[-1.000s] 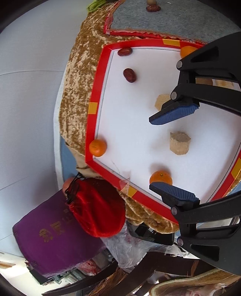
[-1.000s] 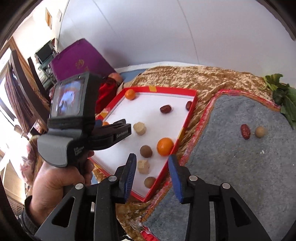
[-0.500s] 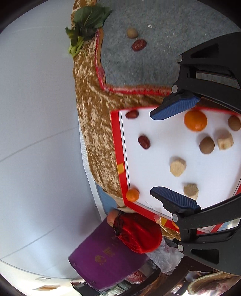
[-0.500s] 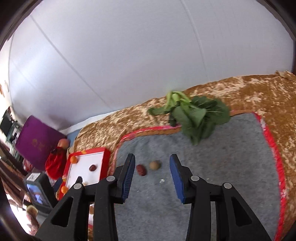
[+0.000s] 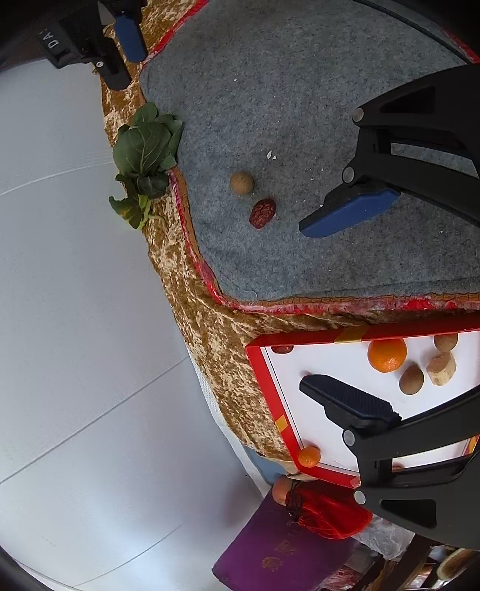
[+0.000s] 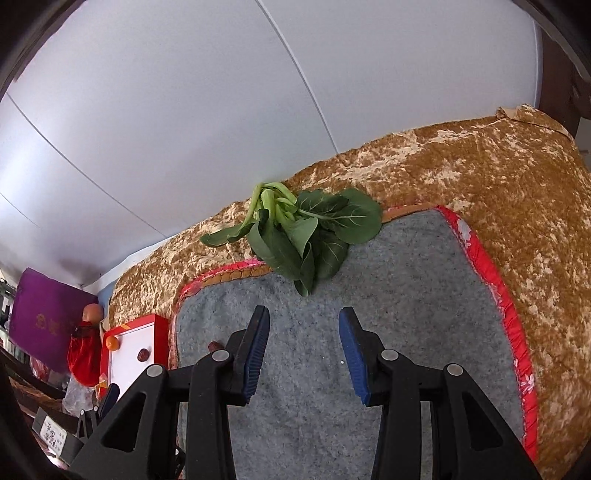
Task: Organize fruits
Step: 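Move both open grippers back over the mat toward the last date and nut, then close the right gripper on the brown nut while the left approaches the red date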
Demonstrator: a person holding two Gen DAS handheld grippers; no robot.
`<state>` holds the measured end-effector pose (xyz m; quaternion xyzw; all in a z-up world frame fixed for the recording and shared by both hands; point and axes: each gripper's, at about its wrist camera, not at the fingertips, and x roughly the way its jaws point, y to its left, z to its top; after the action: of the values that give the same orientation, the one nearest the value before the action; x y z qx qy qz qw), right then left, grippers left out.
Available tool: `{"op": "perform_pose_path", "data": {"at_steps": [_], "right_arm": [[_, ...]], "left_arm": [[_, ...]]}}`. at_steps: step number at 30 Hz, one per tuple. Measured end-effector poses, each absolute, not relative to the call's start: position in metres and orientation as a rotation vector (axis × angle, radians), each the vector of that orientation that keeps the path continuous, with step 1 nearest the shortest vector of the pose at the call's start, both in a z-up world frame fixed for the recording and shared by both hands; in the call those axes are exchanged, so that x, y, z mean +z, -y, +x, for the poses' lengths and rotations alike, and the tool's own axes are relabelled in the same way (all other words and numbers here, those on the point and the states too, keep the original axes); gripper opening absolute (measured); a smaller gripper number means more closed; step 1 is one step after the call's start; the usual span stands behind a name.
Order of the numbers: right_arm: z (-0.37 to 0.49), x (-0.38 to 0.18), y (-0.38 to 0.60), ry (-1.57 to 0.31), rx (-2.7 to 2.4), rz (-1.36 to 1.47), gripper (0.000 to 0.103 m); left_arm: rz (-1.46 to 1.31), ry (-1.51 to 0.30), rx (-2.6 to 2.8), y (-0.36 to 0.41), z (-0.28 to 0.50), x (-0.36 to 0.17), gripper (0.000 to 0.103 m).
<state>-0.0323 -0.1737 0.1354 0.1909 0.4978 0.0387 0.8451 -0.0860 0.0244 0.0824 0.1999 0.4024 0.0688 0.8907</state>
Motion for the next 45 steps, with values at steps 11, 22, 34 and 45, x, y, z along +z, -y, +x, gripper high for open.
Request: {"op": "perform_pose_path", "data": {"at_steps": [11, 22, 34, 45], "right_arm": [[-0.034, 0.134, 0.171, -1.06, 0.087, 0.393, 0.041], [-0.035, 0.131, 0.159, -1.071, 0.101, 0.368, 0.041], [-0.035, 0.129, 0.156, -1.078, 0.103, 0.361, 0.041], [-0.033, 0.128, 0.156, -1.083, 0.109, 0.356, 0.041]], "left_arm": [[0.448, -0.853, 0.121, -0.01, -0.086, 0.073, 0.077], [0.465, -0.854, 0.099, -0.005, -0.089, 0.073, 0.077], [0.474, -0.855, 0.094, -0.003, -0.09, 0.073, 0.077], [0.487, -0.856, 0.076, 0.001, -0.091, 0.071, 0.077]]}}
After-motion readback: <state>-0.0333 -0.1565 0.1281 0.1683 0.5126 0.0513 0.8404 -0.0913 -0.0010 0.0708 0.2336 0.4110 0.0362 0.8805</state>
